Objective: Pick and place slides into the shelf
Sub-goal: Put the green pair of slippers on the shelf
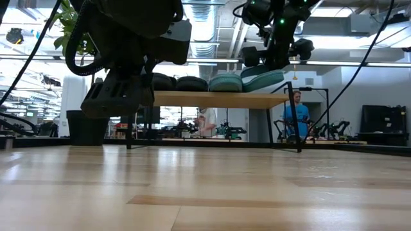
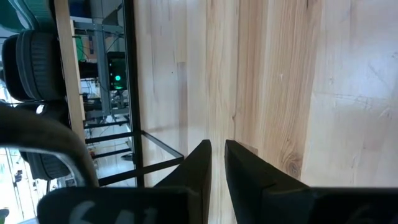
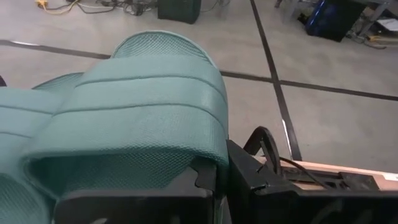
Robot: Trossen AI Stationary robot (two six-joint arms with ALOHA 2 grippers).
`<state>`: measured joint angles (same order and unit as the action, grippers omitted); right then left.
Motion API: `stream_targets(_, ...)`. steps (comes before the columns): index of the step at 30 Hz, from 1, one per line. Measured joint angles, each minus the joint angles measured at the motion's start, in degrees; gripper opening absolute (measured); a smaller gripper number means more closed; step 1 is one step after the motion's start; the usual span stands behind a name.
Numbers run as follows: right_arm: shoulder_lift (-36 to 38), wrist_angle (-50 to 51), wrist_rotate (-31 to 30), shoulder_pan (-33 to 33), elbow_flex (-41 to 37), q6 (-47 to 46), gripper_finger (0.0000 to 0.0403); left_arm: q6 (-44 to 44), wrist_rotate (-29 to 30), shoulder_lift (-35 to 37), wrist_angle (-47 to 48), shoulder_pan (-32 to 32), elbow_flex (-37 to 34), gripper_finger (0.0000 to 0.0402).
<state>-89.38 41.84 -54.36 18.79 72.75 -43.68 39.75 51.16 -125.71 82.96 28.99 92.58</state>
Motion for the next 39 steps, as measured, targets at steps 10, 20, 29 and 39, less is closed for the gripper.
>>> stream_targets(10, 0.0, 2.1, 1.8, 0.0, 0.0, 0.6, 0.0022, 0.0, 0.0, 0.0, -0.7, 0.0, 0.0, 0.0036)
stream_targets(20, 0.0, 2.4, 2.4, 0.1, 0.0, 0.8, 0.0086, 0.0, -0.1, 0.0, -1.0, 0.0, 0.0, 0.0036)
stream_targets(29, 0.0, 2.5, 3.1, 0.0, 0.0, 8.7, 0.0102, -0.1, 0.0, 0.0, -1.3, 0.0, 0.0, 0.0036)
stream_targets(39, 0.1, 3.6, 6.4, 0.0, 0.0, 14.2, 0.0103, -0.3, 0.0, 0.0, -1.3, 0.0, 0.0, 0.0036)
